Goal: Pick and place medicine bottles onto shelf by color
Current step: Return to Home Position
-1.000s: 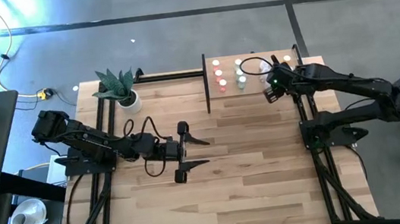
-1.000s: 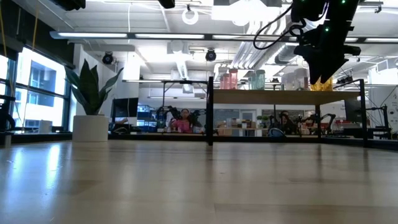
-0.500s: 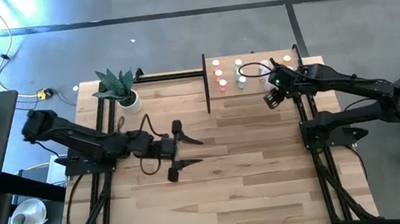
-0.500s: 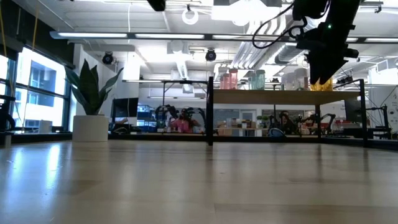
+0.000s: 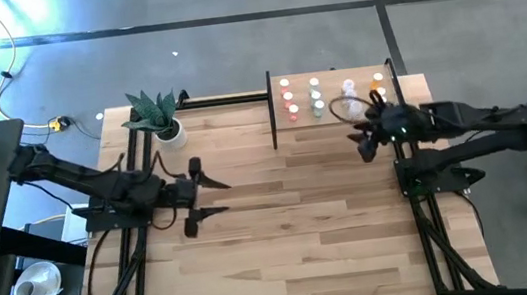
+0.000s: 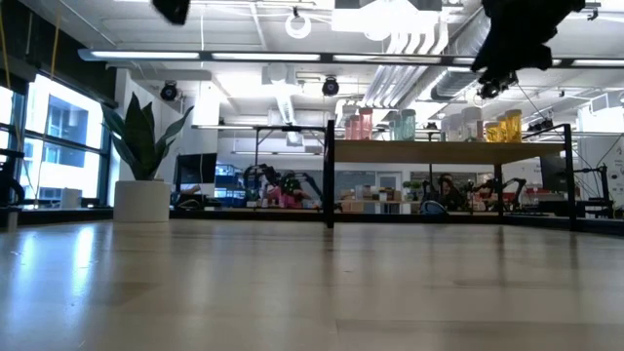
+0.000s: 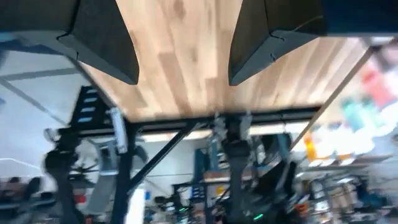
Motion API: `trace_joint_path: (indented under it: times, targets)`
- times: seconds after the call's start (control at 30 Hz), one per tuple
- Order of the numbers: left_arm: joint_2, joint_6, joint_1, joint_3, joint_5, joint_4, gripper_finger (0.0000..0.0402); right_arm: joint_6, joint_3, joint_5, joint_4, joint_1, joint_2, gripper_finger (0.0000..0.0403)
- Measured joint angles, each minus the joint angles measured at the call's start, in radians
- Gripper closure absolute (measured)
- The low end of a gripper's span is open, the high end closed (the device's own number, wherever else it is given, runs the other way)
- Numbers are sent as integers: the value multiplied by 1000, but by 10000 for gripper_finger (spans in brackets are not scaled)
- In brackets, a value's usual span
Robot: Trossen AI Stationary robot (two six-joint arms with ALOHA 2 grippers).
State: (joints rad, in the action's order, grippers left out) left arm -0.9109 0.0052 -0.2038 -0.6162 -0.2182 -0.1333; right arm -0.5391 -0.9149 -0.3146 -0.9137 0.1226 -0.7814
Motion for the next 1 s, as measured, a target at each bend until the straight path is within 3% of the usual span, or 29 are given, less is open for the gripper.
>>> trace_joint_path:
  times: [0.17,0.33,0.53,0.8,1.0]
  targets:
    - [116,-29,-56,160,-142,-46,163,27,177,-75,254,-178,97,231]
    - [226,-33,-89,314,-153,-137,163,102,390,-78,520,-292,159,231]
    - [344,-57,-99,457,-154,-170,163,238,581,-80,827,-347,187,231]
    - [457,-52,-98,542,-167,-154,163,340,606,-223,857,-347,259,231]
    - [520,32,-98,542,-315,-133,163,356,606,-205,825,-347,333,231]
